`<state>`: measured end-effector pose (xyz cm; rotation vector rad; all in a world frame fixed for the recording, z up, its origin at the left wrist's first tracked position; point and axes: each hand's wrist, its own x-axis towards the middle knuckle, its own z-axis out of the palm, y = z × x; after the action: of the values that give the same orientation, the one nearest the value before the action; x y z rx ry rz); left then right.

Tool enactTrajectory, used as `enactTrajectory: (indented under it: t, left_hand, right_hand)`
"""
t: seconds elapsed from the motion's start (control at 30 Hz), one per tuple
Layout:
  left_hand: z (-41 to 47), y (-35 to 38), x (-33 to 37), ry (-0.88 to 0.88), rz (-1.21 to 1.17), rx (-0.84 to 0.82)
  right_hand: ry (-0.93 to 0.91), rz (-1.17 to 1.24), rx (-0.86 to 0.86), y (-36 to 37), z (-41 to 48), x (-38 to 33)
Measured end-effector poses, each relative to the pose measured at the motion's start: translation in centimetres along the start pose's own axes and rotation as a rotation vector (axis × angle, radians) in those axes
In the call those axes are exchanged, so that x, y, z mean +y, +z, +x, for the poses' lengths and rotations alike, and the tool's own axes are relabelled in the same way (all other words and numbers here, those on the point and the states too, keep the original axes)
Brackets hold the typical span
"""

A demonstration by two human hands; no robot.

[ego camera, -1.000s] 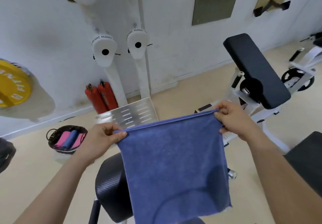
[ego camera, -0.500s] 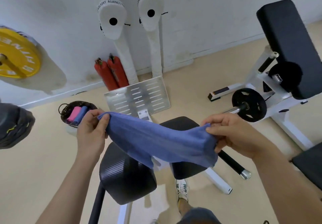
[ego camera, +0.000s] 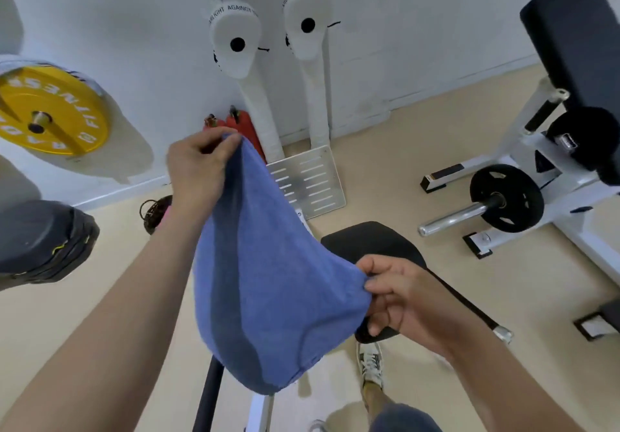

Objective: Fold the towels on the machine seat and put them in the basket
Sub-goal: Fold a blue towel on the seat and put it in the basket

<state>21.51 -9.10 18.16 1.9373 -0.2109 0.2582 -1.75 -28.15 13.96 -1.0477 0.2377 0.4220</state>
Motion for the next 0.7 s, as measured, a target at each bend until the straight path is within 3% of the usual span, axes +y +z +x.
enactTrajectory:
  t: [0.1, 0.2, 0.3, 0.4, 0.7]
  left_hand:
    - [-0.3, 8.1, -3.5, -0.004, 0.09, -0.245]
    - [-2.4, 16.6, -8.4, -0.053, 0.184, -0.51]
    - [-4.4, 23.9, -12.5, -0.104, 0.219, -0.693]
    - [-5.2, 28.4, -14.7, -0.203, 0.22, -0.757]
    - [-5.0, 33.4, -16.1, -0.201, 0.262, -0.847]
  right_hand:
    - [0.088, 0.059, 0.256, -5.3, -0.3, 2.8]
    - [0.219, 0.142, 0.661, -10.9, -0.2, 7.1]
    - [0.325, 0.059, 0.961, -15.6, 0.3, 11.3]
    - [0.361, 0.001, 1.067, -18.3, 1.3, 14.0]
    - [0.409, -0.083, 1.171, -19.1, 3.4, 15.0]
